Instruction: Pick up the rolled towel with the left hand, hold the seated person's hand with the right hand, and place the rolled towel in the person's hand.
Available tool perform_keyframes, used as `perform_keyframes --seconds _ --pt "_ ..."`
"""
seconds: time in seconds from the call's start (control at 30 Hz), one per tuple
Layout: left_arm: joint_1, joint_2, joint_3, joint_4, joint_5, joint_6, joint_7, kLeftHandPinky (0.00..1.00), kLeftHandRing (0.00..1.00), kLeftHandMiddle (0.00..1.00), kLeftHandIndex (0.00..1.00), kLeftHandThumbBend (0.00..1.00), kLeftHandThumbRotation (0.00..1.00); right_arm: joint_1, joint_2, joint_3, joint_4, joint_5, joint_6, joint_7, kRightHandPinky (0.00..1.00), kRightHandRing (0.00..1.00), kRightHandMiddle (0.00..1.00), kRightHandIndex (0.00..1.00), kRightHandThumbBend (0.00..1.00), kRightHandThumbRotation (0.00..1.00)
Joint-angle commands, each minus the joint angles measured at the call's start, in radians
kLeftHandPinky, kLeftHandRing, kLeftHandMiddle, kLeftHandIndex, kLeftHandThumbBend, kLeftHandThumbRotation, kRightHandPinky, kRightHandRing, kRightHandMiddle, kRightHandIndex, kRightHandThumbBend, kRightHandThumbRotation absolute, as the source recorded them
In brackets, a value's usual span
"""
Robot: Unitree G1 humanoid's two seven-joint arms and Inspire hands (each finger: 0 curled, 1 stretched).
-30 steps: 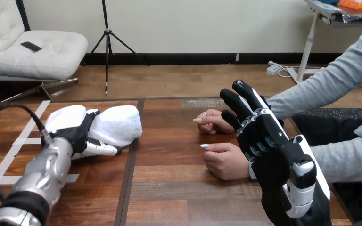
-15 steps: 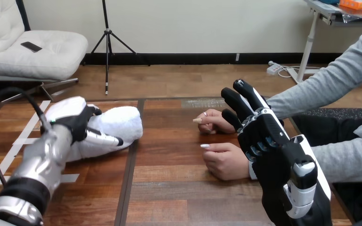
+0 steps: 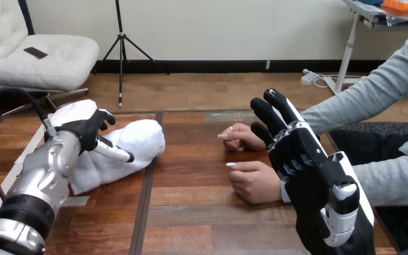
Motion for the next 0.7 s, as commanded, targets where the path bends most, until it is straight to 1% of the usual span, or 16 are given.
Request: perform_keyframes --seconds 0.0,0.2,0.3,0.53,0.57,0.67 --pt "-0.046 -0.006 -0.020 -0.009 0.023 -0.019 0.030 0.60 0.81 0.81 0.81 0.87 0.17 -0.056 0.014 -0.007 -0.018 0.018 -0.021 -0.001 1.00 1.00 0.94 0.95 0.90 1.00" --pt "-0.058 -0.011 -0.024 0.015 0.026 -0.025 0.041 0.61 0.81 0.81 0.80 0.87 0.13 -0.056 0.016 -0.006 -0.018 0.022 -0.019 -0.001 1.00 1.00 0.94 0.96 0.90 1.00" --pt "-0.070 -0.014 -0.037 0.033 0.045 -0.026 0.048 0.63 0.82 0.81 0.81 0.88 0.12 -0.054 0.017 -0.005 -0.019 0.020 -0.023 -0.001 1.00 1.00 0.94 0.96 0.91 1.00" --pt "-0.091 -0.016 -0.063 0.083 0.072 -0.056 0.074 0.71 0.84 0.83 0.82 0.90 0.12 -0.050 0.018 -0.004 -0.023 0.016 -0.025 -0.003 1.00 1.00 0.94 0.95 0.92 1.00" --pt "-0.095 -0.016 -0.068 0.091 0.076 -0.061 0.077 0.75 0.84 0.83 0.82 0.92 0.12 -0.050 0.018 -0.005 -0.024 0.013 -0.025 -0.004 1.00 1.00 0.94 0.95 0.92 1.00" --pt "-0.106 -0.016 -0.082 0.112 0.089 -0.075 0.086 0.79 0.84 0.84 0.83 0.93 0.13 -0.047 0.018 -0.005 -0.026 0.013 -0.026 -0.005 1.00 1.00 0.94 0.95 0.92 1.00"
